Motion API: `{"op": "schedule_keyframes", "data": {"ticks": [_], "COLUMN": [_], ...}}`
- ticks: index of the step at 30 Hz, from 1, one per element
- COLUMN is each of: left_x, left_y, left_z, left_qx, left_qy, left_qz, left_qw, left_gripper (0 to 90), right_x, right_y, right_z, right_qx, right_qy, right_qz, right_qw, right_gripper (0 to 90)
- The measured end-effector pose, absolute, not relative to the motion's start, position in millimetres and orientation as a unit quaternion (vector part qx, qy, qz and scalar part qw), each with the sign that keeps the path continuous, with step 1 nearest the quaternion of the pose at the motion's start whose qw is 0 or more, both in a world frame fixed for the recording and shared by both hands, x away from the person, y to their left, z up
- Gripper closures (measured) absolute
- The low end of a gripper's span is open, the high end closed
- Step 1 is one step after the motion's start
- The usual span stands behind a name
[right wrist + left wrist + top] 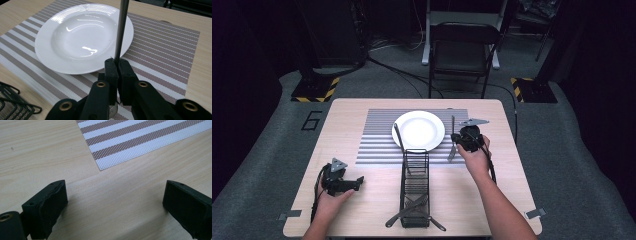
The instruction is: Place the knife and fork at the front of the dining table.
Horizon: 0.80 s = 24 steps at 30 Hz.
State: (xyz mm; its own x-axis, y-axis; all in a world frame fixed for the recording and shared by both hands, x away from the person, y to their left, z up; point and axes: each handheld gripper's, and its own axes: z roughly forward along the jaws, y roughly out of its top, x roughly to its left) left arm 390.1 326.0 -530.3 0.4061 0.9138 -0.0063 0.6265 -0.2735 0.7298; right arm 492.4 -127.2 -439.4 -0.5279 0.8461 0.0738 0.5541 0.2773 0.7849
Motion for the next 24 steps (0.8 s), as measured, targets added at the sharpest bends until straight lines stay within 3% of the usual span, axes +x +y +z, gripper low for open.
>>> {"op": "schedule_keyframes", "data": {"ticks": [24], "left_x": [390], "left_y": [326], "left_z": [-530], "left_qx": [0.768], "left_qy": [0.502], "left_qz": [0.214], "left_qw": [0.335], "left_gripper": [5.4], "right_x": [517], "right_y": [-121], "right_z": [-458], "right_qx": [0.526], "right_qy": [0.725], "right_qz": [0.406], "right_qw": [0.180], "right_gripper": [87.1]}}
